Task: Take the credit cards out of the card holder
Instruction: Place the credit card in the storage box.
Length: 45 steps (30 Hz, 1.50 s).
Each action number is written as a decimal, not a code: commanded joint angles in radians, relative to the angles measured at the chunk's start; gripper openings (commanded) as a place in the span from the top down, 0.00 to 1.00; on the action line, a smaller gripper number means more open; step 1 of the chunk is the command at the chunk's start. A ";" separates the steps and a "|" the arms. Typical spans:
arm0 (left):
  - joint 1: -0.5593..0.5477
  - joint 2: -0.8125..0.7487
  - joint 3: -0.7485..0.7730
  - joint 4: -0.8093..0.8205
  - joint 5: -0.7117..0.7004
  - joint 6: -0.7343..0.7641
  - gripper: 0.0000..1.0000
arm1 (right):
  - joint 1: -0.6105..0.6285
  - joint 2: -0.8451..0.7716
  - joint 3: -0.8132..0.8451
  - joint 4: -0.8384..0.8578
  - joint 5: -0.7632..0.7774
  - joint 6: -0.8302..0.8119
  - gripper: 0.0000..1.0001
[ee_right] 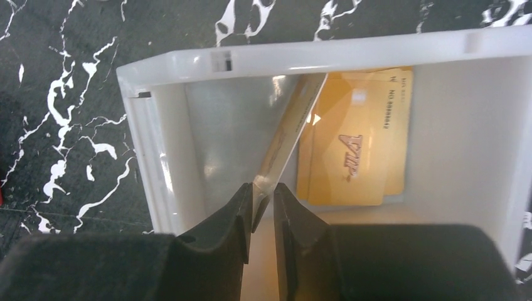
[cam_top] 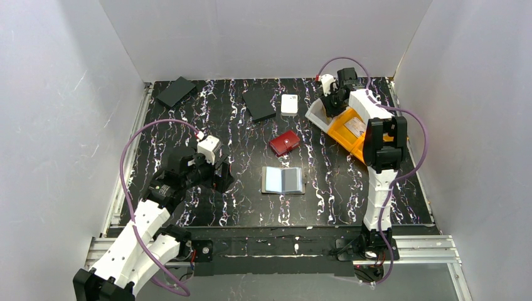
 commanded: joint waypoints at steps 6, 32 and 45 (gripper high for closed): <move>0.005 0.003 0.018 0.001 0.013 0.014 0.02 | -0.008 0.013 0.093 0.003 0.048 -0.001 0.82; 0.005 0.014 0.017 0.000 0.016 0.014 0.02 | -0.032 0.082 0.188 -0.044 0.039 -0.018 0.99; 0.005 0.019 0.019 -0.001 0.018 0.014 0.02 | -0.032 0.085 0.197 0.002 0.156 0.015 0.76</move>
